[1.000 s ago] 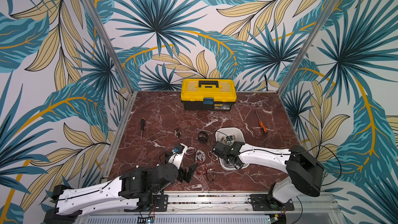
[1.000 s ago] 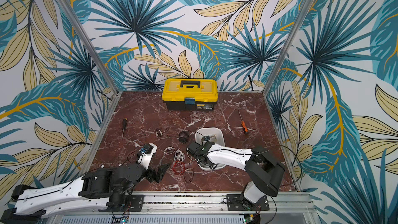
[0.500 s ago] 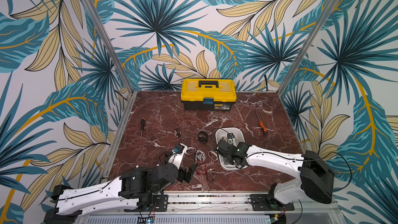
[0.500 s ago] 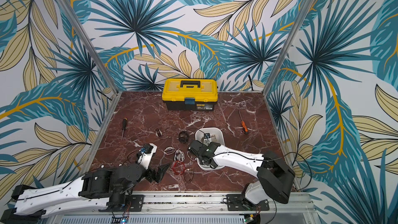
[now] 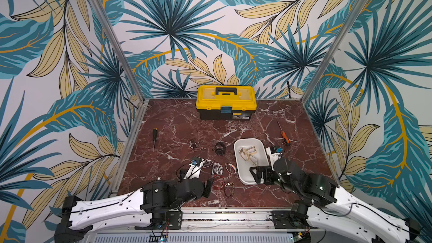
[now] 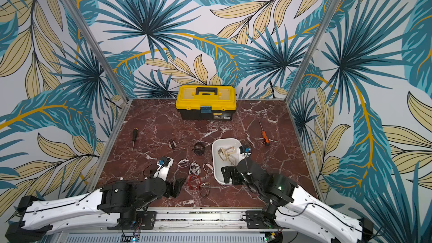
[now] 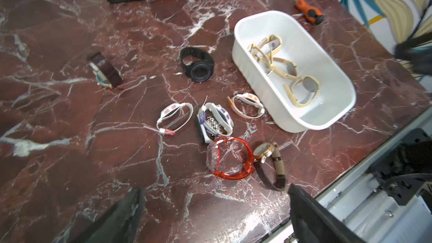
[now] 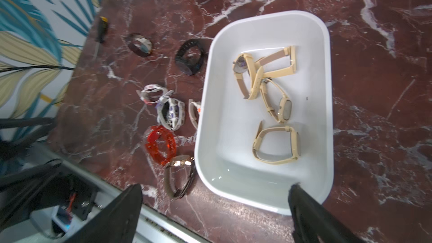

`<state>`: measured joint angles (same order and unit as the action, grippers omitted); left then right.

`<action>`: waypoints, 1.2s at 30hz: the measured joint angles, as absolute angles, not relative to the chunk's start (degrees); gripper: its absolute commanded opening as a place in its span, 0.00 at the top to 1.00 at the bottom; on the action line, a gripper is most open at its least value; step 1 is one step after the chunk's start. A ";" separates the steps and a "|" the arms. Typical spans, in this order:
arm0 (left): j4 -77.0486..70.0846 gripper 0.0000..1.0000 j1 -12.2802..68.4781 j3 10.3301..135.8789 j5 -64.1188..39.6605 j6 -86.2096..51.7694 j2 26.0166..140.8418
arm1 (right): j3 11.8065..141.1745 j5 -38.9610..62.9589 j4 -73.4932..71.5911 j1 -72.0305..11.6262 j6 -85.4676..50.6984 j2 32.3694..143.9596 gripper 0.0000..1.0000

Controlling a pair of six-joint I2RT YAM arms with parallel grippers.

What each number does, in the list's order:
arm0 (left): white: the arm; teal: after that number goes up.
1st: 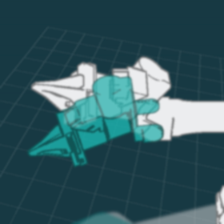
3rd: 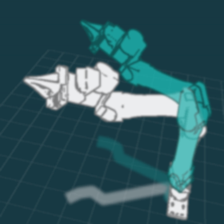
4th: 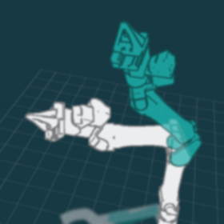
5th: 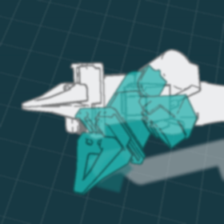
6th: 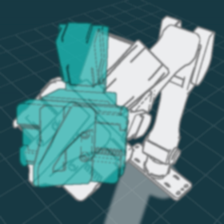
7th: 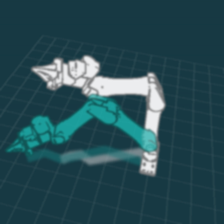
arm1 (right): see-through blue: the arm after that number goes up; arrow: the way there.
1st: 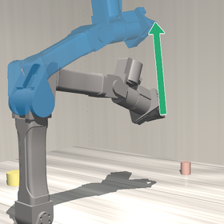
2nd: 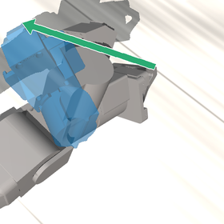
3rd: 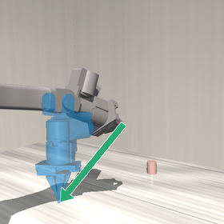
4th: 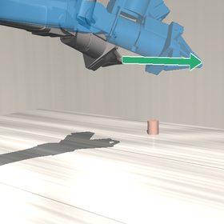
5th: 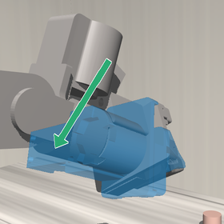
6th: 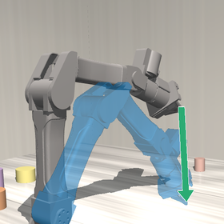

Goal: Put the watch into the storage box
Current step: Place the watch in the storage box, then pick up the watch at the center of the board.

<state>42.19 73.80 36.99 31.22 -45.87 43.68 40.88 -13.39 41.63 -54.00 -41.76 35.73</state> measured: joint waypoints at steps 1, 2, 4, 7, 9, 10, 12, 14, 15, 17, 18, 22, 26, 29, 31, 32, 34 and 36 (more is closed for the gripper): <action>43.16 0.00 72.23 37.71 30.22 -46.89 45.21 | 40.75 -12.14 42.35 -54.02 -41.36 33.01 0.00; 43.66 0.00 70.30 38.39 28.82 -47.44 46.81 | 40.66 -10.96 43.00 -54.02 -40.99 30.61 0.00; 44.99 0.00 66.06 40.16 26.30 -48.29 50.78 | 40.56 -9.21 44.07 -54.04 -40.36 27.27 0.00; 46.41 0.00 61.56 42.87 24.10 -48.36 56.60 | 40.51 -7.51 45.87 -54.04 -39.88 24.36 0.00; 45.87 0.00 57.78 43.46 20.64 -46.85 58.87 | 40.51 -6.52 46.70 -54.04 -39.68 23.81 0.00; 45.47 0.02 55.11 43.46 18.33 -45.63 60.07 | 40.51 -5.98 46.89 -54.04 -39.46 23.81 0.00; 45.08 0.07 50.46 43.51 14.85 -43.13 62.98 | 40.49 -5.02 47.03 -54.06 -39.11 23.99 0.00; 45.45 0.11 47.44 44.34 12.43 -40.12 66.50 | 40.49 -4.19 47.05 -54.06 -38.65 24.32 0.00; 45.50 0.13 46.89 44.82 11.57 -38.85 67.55 | 40.49 -3.92 47.05 -54.06 -38.50 24.40 0.00; 45.23 0.25 45.39 46.22 9.65 -35.29 69.63 | 40.49 -3.25 47.03 -54.06 -38.06 24.29 0.00; 44.91 0.30 44.75 46.72 8.75 -33.74 70.28 | 40.49 -3.03 47.03 -54.06 -37.91 24.16 0.00; 44.18 0.34 42.02 50.41 6.26 -27.92 74.81 | 40.38 -2.87 47.03 -54.06 -37.60 23.18 0.00; 44.29 0.39 40.23 54.63 4.95 -23.46 81.10 | 40.38 -2.92 47.11 -54.06 -37.56 23.05 0.00; 44.31 0.40 39.68 55.94 4.67 -21.80 84.60 | 40.38 -2.92 47.29 -54.06 -37.43 22.98 0.00; 44.69 0.40 39.44 55.96 4.69 -21.21 85.73 | 40.38 -2.94 47.57 -54.06 -37.41 22.83 0.00; 44.80 0.40 39.29 55.96 4.69 -21.12 85.95 | 40.38 -2.94 47.68 -54.06 -37.39 22.79 0.00; 44.82 0.41 38.79 55.96 4.84 -20.95 86.15 | 40.36 -2.96 48.01 -54.06 -37.23 22.76 0.00; 44.75 0.42 38.28 55.96 5.02 -20.80 86.15 | 40.36 -2.96 48.21 -54.06 -37.21 22.76 0.00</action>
